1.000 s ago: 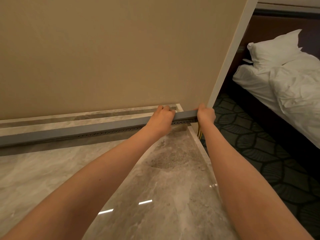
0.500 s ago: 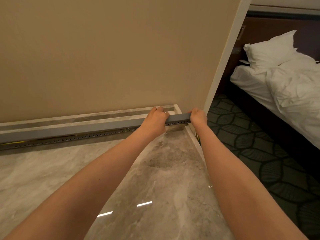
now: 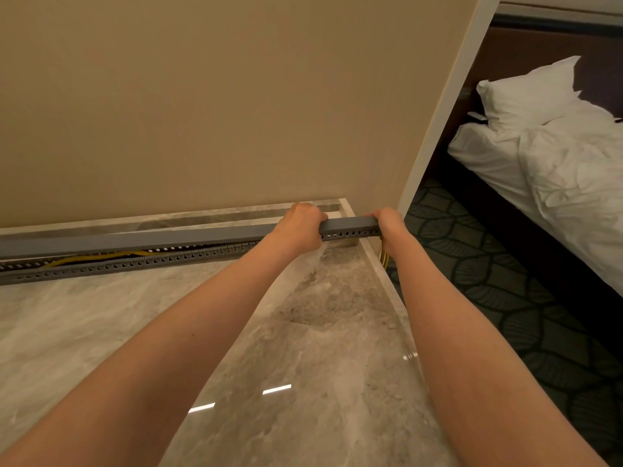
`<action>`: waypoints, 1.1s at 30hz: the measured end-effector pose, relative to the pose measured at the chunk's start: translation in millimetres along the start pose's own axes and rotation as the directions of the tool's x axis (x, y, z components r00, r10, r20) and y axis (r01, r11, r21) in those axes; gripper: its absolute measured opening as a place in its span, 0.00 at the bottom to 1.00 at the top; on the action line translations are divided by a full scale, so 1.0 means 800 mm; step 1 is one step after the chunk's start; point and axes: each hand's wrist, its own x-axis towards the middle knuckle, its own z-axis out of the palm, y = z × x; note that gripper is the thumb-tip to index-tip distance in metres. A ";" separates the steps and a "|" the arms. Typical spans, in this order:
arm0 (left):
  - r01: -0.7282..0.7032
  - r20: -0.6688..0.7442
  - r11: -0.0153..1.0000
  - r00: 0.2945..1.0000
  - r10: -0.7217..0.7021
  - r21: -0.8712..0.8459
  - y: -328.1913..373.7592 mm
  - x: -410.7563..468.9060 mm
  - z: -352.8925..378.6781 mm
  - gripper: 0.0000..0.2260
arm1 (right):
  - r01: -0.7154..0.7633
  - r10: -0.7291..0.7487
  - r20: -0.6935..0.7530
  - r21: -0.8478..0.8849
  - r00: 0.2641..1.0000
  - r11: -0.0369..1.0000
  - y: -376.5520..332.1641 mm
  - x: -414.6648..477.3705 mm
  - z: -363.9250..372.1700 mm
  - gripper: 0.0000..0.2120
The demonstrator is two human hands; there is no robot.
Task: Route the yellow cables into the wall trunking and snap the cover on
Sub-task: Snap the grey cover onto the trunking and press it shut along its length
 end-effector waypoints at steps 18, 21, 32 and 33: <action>0.165 0.342 0.975 0.934 -0.106 -0.147 -0.002 0.029 -0.022 0.07 | 0.157 -0.091 0.164 -0.459 0.982 0.874 -0.005 0.011 -0.012 0.15; 0.163 0.355 0.977 0.929 -0.104 -0.139 -0.003 0.031 -0.021 0.06 | 0.225 -0.166 0.152 -0.658 0.974 0.719 -0.010 0.007 -0.007 0.15; 0.224 0.328 0.972 0.926 -0.188 -0.075 -0.006 0.040 -0.020 0.23 | 0.041 0.042 0.190 -0.415 0.981 0.909 -0.019 0.008 -0.010 0.15; 0.227 0.328 0.971 0.925 -0.191 -0.076 -0.008 0.041 -0.019 0.22 | -0.020 0.083 0.170 -0.343 0.982 0.939 -0.015 0.010 -0.015 0.17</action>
